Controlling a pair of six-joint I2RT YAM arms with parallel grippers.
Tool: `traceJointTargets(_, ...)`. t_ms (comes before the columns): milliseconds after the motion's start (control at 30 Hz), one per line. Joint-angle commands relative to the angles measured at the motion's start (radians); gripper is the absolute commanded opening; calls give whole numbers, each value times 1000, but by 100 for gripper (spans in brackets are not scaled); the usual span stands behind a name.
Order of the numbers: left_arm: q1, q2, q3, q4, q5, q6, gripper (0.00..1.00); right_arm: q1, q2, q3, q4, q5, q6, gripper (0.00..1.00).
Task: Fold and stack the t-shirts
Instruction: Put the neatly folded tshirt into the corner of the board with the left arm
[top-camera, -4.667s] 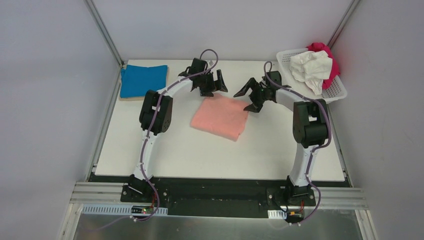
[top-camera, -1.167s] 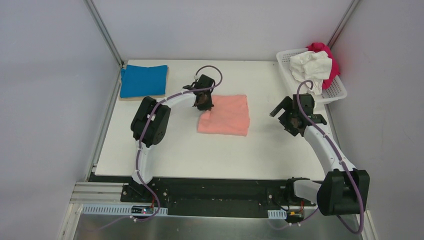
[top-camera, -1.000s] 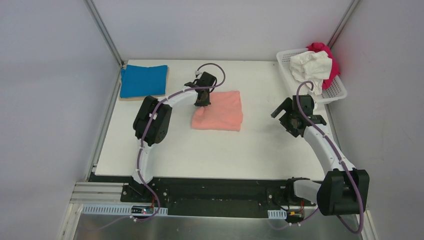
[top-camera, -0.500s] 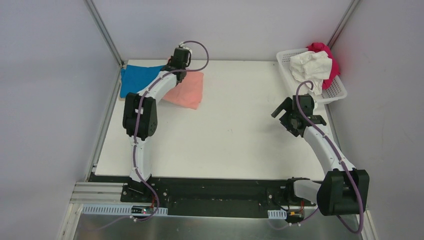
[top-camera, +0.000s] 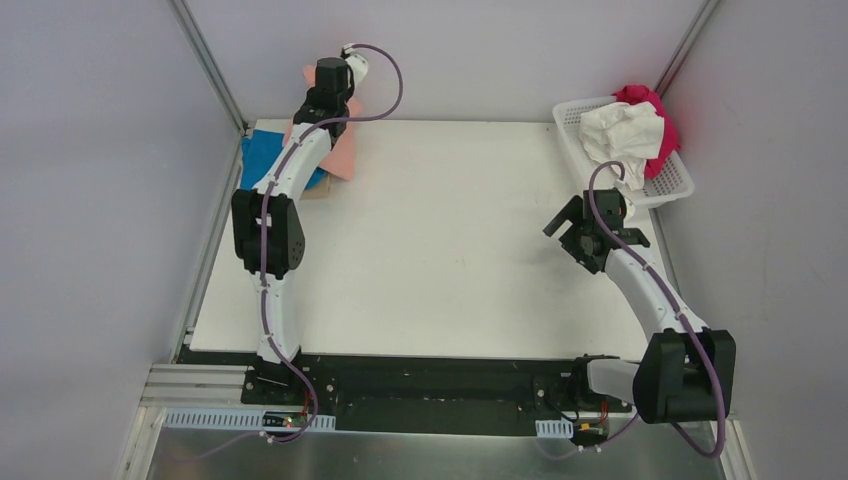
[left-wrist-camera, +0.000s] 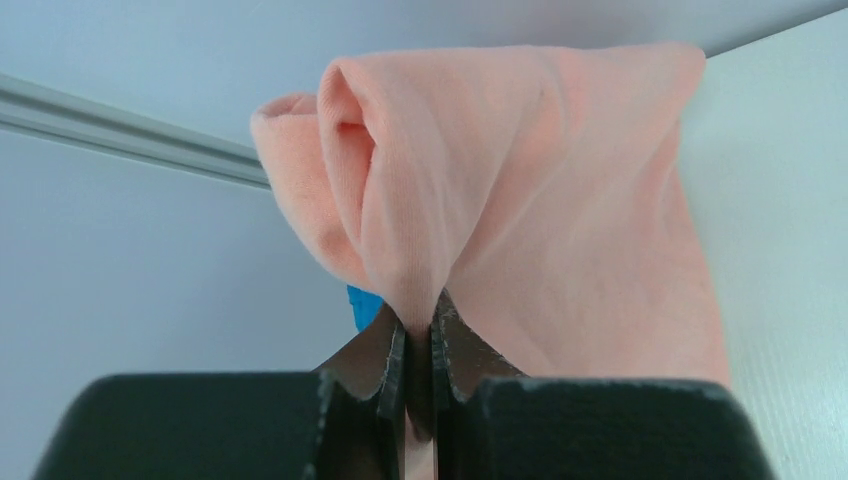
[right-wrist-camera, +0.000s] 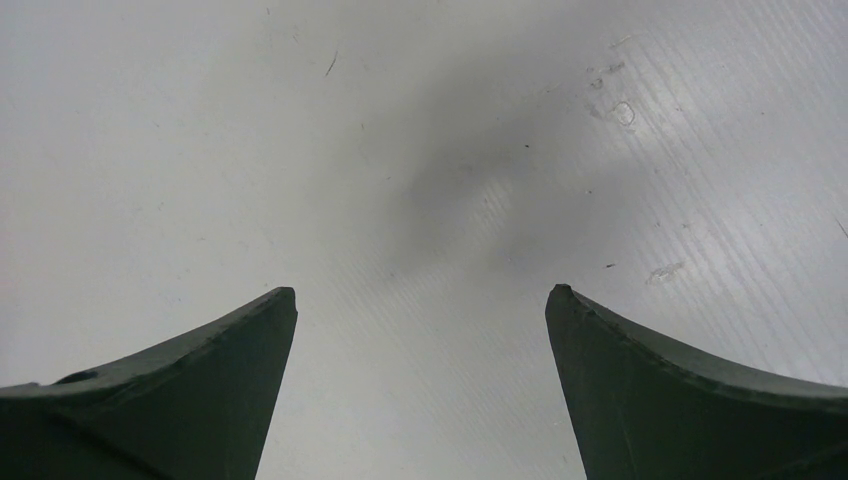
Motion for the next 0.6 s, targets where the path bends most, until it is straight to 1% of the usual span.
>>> traceJointTargets(0, 2, -137, 47, 43, 47, 61, 0, -6, 3, 24, 2, 38, -15, 99)
traceJointTargets(133, 2, -172, 49, 38, 55, 49, 0, -4, 8, 26, 0, 40, -12, 99)
traceJointTargets(267, 4, -188, 50, 41, 34, 36, 0, -5, 14, 25, -1, 46, -10, 99)
traceJointTargets(567, 12, -234, -8, 40, 22, -4, 0, -5, 46, 36, -5, 54, -6, 99)
